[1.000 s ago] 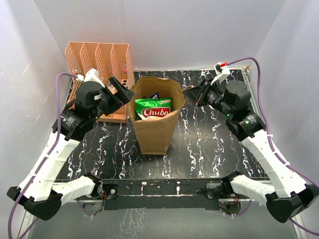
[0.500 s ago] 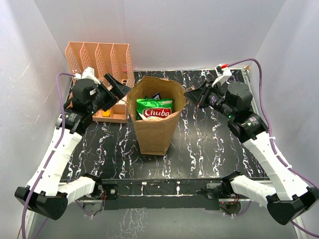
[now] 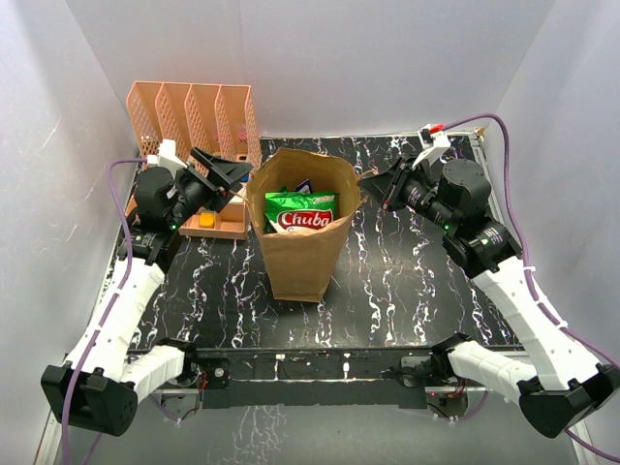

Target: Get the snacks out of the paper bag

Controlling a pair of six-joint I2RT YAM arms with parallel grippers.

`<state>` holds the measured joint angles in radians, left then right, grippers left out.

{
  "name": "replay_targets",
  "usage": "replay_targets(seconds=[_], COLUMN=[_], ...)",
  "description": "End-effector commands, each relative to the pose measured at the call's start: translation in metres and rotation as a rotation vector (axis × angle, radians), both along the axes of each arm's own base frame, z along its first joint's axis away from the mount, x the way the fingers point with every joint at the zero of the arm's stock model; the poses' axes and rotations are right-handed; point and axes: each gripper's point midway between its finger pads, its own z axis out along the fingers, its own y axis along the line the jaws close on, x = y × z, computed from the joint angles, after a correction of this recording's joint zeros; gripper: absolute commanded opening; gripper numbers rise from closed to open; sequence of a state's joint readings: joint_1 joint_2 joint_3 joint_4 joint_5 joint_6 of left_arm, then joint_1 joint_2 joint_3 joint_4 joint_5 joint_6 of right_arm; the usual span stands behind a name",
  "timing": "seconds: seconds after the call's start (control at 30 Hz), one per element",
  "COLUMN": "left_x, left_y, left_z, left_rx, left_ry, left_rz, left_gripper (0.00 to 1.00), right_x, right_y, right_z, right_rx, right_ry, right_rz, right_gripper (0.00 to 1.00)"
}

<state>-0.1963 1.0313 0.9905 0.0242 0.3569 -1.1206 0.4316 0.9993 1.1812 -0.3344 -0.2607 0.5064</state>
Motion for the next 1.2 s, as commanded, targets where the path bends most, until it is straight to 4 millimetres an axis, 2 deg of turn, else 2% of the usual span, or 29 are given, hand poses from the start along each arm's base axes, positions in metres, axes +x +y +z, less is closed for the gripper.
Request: replay_targets(seconds=[0.0, 0.1, 0.23, 0.37, 0.53, 0.63, 0.7, 0.87, 1.03, 1.17], left_x=[-0.015, -0.016, -0.013, -0.008, -0.005, -0.004, -0.004, -0.010, -0.016, -0.021], left_y=[-0.011, -0.010, -0.013, -0.020, -0.016, -0.006, 0.002, 0.014, 0.034, 0.051], left_z=[0.040, 0.038, 0.036, 0.032, 0.037, 0.044, 0.053, 0.089, 0.099, 0.105], left_rx=[-0.085, -0.050, -0.032, -0.025, 0.061, 0.137, 0.186, 0.273, 0.355, 0.419], left_ry=[-0.132, -0.133, -0.127, -0.106, -0.117, -0.097, -0.077, -0.102, -0.073, -0.083], left_rz=[-0.099, -0.098, -0.121, -0.167, -0.162, -0.125, -0.090, -0.049, 0.040, 0.116], left_gripper=[0.57, 0.53, 0.36, 0.30, 0.16, 0.00, 0.00, 0.00, 0.00, 0.00], right_x=[-0.007, -0.007, -0.006, -0.006, -0.007, -0.009, -0.014, -0.037, -0.064, -0.069], right_y=[-0.005, -0.004, -0.005, -0.005, -0.006, -0.007, -0.007, 0.001, 0.027, 0.045], right_z=[0.047, 0.047, 0.047, 0.047, 0.043, 0.036, 0.033, 0.035, 0.021, 0.013], right_rx=[0.064, 0.064, 0.062, 0.058, 0.044, 0.018, -0.003, -0.023, 0.030, 0.101], right_ry=[-0.146, -0.145, -0.147, -0.148, -0.143, -0.133, -0.130, -0.130, -0.071, -0.026], right_rz=[-0.004, -0.004, -0.005, -0.006, -0.008, -0.002, 0.015, 0.131, 0.350, 0.454], right_gripper=[0.07, 0.07, 0.07, 0.07, 0.07, 0.07, 0.07, 0.07, 0.07, 0.07])
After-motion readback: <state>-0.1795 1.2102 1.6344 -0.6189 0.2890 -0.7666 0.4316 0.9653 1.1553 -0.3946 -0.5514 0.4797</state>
